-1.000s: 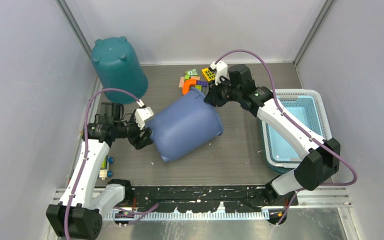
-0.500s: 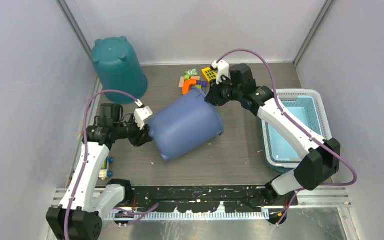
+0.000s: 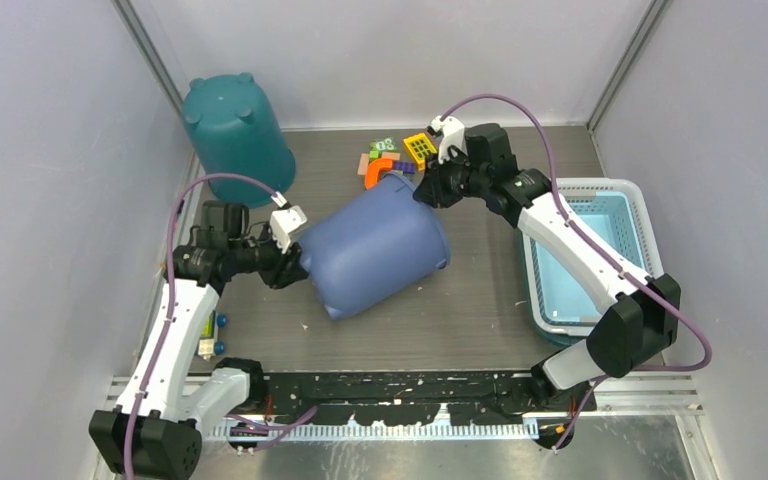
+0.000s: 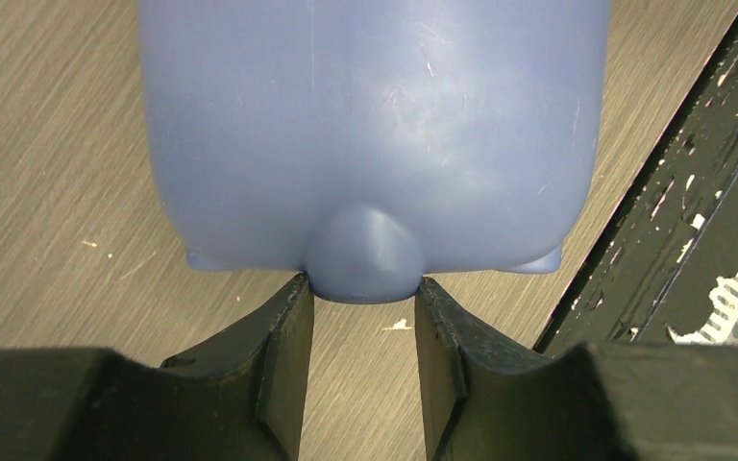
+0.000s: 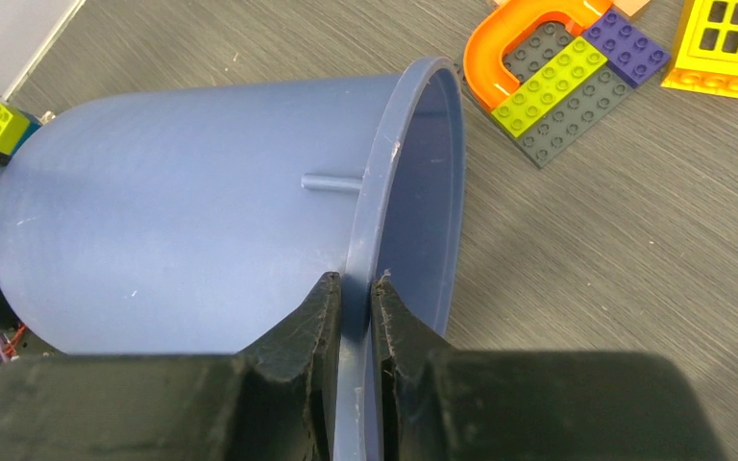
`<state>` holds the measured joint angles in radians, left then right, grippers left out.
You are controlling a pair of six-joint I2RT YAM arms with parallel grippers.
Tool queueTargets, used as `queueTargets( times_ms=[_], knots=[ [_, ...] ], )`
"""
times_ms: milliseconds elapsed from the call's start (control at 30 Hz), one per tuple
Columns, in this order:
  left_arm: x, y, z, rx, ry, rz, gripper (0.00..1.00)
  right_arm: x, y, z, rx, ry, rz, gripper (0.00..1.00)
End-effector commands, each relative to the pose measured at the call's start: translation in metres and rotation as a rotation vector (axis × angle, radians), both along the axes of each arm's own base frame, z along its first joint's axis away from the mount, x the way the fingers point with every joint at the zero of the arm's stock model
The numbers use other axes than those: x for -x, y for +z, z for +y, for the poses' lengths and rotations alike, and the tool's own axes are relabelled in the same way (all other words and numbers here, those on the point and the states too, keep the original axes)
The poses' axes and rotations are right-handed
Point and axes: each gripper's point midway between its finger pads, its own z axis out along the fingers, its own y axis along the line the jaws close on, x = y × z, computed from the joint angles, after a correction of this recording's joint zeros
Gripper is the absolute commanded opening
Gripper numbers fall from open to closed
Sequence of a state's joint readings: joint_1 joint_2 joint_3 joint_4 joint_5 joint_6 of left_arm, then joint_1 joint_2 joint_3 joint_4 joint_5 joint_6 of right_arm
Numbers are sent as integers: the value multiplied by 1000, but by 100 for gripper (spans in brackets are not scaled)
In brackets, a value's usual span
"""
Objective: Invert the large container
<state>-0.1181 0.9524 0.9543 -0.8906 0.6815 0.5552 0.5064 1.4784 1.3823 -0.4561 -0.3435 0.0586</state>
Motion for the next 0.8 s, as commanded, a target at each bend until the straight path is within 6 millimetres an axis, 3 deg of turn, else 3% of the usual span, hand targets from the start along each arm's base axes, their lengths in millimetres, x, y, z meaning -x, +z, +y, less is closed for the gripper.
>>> queueTargets(
  times_ms=[0, 433, 767],
  knots=[
    [-15, 64, -35, 140, -108, -183, 31, 24, 0, 18, -81, 107, 109, 3],
    [-30, 99, -57, 162, -100, -239, 31, 4, -17, -20, -163, 42, 234, 1],
    [-44, 120, -61, 172, -59, -275, 32, -7, -24, -34, -215, 16, 271, 1]
  ],
)
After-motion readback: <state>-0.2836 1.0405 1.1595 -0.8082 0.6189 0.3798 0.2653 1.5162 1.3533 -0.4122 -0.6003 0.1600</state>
